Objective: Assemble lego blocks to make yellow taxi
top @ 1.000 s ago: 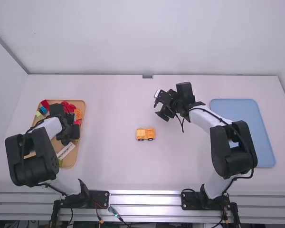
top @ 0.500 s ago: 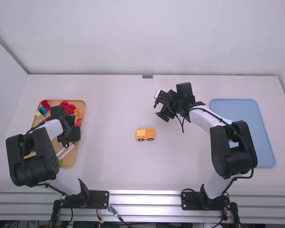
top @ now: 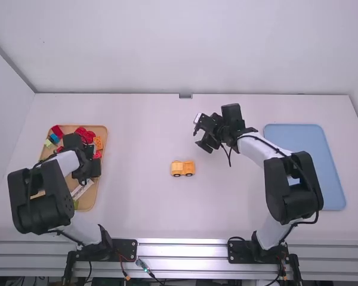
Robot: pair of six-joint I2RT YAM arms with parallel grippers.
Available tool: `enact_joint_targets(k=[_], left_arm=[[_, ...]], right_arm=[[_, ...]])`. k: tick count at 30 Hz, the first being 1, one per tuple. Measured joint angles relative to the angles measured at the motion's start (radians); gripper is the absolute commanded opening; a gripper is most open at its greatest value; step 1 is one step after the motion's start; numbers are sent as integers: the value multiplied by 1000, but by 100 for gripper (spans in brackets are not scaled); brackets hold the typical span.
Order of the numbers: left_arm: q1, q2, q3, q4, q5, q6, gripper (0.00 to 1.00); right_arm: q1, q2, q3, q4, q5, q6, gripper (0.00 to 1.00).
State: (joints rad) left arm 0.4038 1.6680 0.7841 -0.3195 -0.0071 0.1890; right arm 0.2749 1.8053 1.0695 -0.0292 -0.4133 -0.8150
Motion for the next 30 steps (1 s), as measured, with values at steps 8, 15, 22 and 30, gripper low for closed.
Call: enact_joint_targets(k=[8,15,22,30], left_arm=[[0,0,-2,-2,11,-10,16],[0,0,2,-4,13,-17,2],[0,-24,13,1,25,-47,2],[-60,-242,13,18,21,-62,2]], right_arm=[[0,0,0,0,1,0,99],[1,0,0,0,0,0,99],[5,0,0,32,0,1,99],[10,0,0,192,0,178,99]])
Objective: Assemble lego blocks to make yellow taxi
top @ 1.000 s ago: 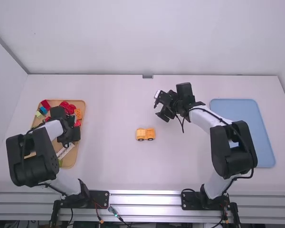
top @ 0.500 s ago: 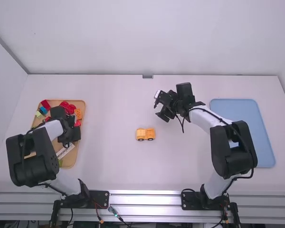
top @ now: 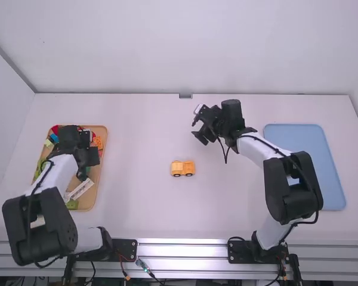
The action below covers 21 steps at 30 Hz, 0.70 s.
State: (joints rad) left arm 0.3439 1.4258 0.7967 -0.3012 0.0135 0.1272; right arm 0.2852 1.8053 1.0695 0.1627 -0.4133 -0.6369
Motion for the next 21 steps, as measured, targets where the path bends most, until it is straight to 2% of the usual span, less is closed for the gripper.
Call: enact_joint_targets(k=[4,11,15,21], left_arm=[[-103,-95,1,35,0,26,2],[-348,-115,1,169,-2,180,2],[-484,-50,4,288,5,309,2],[-557,90,4,405,95,505,2]], right_arm=[[-8,0,0,69,-7,209,99],[-32,0,0,96,-136,423,99],[-68,0,0,96,-270,515,99],[-124,0,0,89,-463,563,99]])
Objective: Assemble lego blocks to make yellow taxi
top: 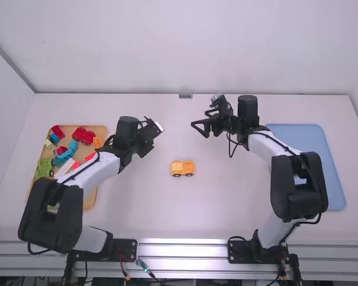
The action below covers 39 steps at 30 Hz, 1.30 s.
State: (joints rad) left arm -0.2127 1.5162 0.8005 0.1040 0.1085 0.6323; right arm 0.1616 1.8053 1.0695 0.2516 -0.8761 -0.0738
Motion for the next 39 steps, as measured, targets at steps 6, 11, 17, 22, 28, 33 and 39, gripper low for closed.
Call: enact_joint_targets(k=[6,11,17,22,28,33,39], left_arm=[[-50,60,0,135,61,92,2],[-123,60,0,183,67,155,2],[-231,60,0,240,14,180,2],[-255,60,0,250,2,180,2],[-274,60,0,250,14,182,2],[-282,60,0,252,22,188,2],[-282,60,0,267,22,188,2]], right_arm=[[-10,0,2,-144,-124,-33,99],[6,20,3,-138,-182,-50,96],[9,92,3,-137,-282,-80,96],[-14,135,3,-77,-394,-75,90],[-7,138,3,-53,-436,-48,74],[31,138,3,-44,-433,-2,72],[54,138,3,-41,-403,38,65]])
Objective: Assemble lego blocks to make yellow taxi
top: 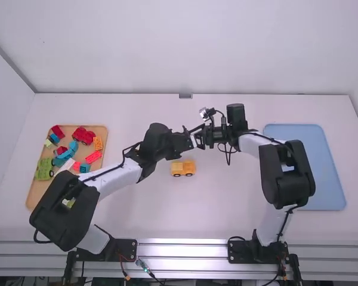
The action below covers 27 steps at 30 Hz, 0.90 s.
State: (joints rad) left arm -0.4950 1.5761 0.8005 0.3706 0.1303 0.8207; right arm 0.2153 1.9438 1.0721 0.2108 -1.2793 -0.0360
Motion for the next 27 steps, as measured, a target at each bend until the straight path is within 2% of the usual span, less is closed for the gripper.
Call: enact_joint_targets(k=[2,3,5,6,7,15,17,19,21,23,24,25,27], left_arm=[[0,0,0,0,0,0,2],[0,0,0,0,0,-1,2],[0,0,0,-2,0,-1,2],[0,0,0,-3,0,0,2],[0,0,0,-3,1,0,2],[0,0,0,-5,-19,3,2],[0,0,0,-6,-21,4,7],[-1,0,0,-6,-21,6,25],[-1,0,0,-6,-15,8,33],[-1,0,0,-2,-7,6,67],[-1,0,0,-3,-6,6,75],[-1,0,0,-12,-2,-2,93],[-1,0,0,-26,1,-32,98]], right_arm=[[1,0,0,9,2,10,59],[4,0,0,17,11,20,52],[10,0,0,15,28,38,46],[11,0,0,15,31,40,47],[12,0,0,14,37,44,41],[16,0,0,12,64,85,24],[17,0,0,11,67,89,22],[21,0,0,15,68,90,19],[23,0,0,18,62,85,16],[24,0,0,19,63,79,13],[24,0,0,21,63,77,13],[24,0,0,26,63,73,12],[24,0,0,26,63,58,8]])
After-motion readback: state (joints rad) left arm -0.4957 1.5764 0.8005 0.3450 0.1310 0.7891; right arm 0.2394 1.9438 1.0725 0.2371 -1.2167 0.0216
